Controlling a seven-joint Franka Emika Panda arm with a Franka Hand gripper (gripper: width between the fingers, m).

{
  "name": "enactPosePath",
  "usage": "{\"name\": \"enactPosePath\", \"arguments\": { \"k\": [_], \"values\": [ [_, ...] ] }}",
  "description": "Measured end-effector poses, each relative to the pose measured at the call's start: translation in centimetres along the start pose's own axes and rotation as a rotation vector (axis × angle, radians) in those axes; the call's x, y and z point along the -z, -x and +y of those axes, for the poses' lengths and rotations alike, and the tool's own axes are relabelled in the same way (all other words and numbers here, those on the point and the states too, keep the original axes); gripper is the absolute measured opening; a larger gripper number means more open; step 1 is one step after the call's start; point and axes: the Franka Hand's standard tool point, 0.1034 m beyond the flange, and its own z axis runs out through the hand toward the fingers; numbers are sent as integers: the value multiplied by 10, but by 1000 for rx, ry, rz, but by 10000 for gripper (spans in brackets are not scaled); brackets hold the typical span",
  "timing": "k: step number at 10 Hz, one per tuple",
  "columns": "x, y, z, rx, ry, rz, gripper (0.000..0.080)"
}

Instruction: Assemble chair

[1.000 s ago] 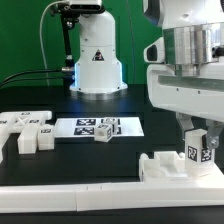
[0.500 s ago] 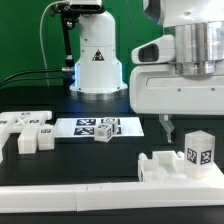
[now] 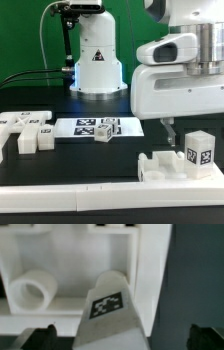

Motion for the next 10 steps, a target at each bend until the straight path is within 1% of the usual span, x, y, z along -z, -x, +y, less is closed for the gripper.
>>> {"name": "enactPosePath", "arguments": {
  "k": [1,3,5,6,7,8,10],
  "values": [
    [-1,0,2,162,9,2,649],
    [-1,0,2,123,9,2,649],
    [-1,0,1,-13,6,2,389],
    [-1,-1,1,-112,6,5,389],
    [-1,-1,1,-243,12,9,282],
    [-1,0,0,-371,15,14,282],
    [-1,1,0,-739,22,9,282]
  ]
}}
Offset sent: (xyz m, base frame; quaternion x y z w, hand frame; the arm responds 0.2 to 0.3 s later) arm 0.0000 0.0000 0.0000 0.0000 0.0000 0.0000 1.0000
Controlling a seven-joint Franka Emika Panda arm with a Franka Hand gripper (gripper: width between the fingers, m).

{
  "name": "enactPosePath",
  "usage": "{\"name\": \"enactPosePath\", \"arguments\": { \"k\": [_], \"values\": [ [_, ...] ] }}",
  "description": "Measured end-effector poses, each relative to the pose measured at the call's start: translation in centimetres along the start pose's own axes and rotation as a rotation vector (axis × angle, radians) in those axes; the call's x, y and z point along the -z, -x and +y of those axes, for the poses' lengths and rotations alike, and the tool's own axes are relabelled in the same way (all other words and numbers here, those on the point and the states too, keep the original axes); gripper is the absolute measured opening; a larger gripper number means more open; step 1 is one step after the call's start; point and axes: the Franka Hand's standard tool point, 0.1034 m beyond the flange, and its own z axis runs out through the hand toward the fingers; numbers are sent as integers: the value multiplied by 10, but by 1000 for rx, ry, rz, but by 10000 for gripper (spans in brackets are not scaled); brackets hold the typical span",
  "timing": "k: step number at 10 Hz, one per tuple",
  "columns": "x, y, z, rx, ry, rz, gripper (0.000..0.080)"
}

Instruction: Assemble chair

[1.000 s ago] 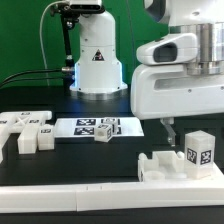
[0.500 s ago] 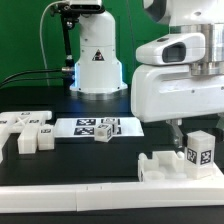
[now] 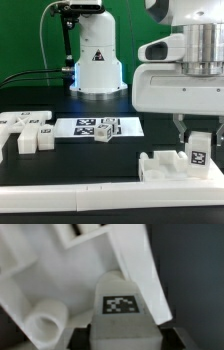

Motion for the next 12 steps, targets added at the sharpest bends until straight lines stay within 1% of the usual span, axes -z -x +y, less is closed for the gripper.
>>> {"name": "enactPosePath", "arguments": {
  "k": [1,2,3,5,6,7,8,9,10,11,12],
  "values": [
    [1,0,-1,-122,8,-8,282],
    [1,-1,-2,-334,-8,-18,282],
    [2,-2,-4,-494,-17,-31,282],
    [2,-3,-3,-672,-21,-50,284],
    [2,-2,-3,-686,-21,-53,284],
    [2,-2,-3,-665,-22,-52,389],
    [1,-1,-3,-603,-20,-50,527],
    [-1,3,-3,-458,-7,-39,611],
    [-2,3,-3,-330,-12,-39,611],
    [-3,-2,1,-108,-20,-30,643],
    [-4,3,-1,57,-5,-35,648]
  ]
}}
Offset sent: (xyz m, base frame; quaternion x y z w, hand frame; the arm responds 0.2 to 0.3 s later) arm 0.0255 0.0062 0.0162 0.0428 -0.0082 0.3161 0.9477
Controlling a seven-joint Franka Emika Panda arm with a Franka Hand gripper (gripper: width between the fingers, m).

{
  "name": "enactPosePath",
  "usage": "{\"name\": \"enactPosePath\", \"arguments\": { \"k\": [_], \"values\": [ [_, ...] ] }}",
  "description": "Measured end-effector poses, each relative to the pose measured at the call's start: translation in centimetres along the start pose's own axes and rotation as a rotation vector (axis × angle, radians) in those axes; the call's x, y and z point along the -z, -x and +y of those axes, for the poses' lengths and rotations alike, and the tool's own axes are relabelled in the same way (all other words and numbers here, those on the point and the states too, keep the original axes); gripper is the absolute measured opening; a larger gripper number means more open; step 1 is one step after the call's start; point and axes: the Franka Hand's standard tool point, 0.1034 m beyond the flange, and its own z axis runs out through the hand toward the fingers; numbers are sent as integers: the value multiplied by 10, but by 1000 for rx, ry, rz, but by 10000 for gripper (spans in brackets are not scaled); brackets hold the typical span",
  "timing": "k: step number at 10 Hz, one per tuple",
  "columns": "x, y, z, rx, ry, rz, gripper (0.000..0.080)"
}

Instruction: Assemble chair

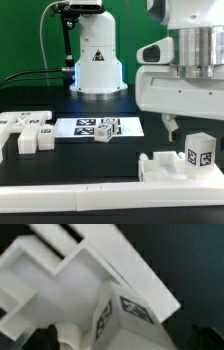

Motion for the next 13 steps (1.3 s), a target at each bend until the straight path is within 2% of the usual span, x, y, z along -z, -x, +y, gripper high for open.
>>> {"name": "enactPosePath", "arguments": {
  "k": [2,5,7,9,10,11,13],
  "values": [
    [0,-1,0,109,0,1,649],
    [1,-7,2,650,22,22,649],
    [0,-6,1,640,15,35,649],
    [0,-5,1,561,11,34,383],
    [-1,-5,1,493,10,34,383],
    [-1,-5,1,444,7,33,282],
    [0,-5,1,313,3,33,284]
  ]
}}
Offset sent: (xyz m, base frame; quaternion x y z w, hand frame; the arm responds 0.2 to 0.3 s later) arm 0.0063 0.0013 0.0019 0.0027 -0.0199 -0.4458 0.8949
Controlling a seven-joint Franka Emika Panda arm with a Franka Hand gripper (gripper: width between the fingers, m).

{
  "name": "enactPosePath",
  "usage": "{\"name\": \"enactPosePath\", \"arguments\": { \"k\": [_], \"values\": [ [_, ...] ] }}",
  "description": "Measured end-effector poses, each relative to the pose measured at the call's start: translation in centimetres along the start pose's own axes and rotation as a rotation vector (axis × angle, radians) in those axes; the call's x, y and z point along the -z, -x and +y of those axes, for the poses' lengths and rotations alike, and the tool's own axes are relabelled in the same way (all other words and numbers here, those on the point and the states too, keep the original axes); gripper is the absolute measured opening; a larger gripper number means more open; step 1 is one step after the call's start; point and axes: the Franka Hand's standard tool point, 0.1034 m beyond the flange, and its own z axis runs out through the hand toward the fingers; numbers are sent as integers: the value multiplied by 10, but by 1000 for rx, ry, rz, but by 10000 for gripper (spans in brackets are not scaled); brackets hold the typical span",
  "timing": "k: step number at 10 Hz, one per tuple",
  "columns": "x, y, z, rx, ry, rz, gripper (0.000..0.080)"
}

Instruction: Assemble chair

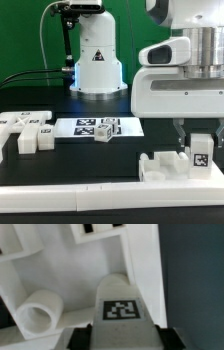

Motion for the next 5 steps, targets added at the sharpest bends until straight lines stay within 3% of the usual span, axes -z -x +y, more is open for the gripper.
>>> {"name": "enactPosePath", "arguments": {
  "k": [2,5],
  "values": [
    [2,1,-2,-433,17,-11,284],
    [2,0,-5,-916,-1,-34,284]
  ]
}}
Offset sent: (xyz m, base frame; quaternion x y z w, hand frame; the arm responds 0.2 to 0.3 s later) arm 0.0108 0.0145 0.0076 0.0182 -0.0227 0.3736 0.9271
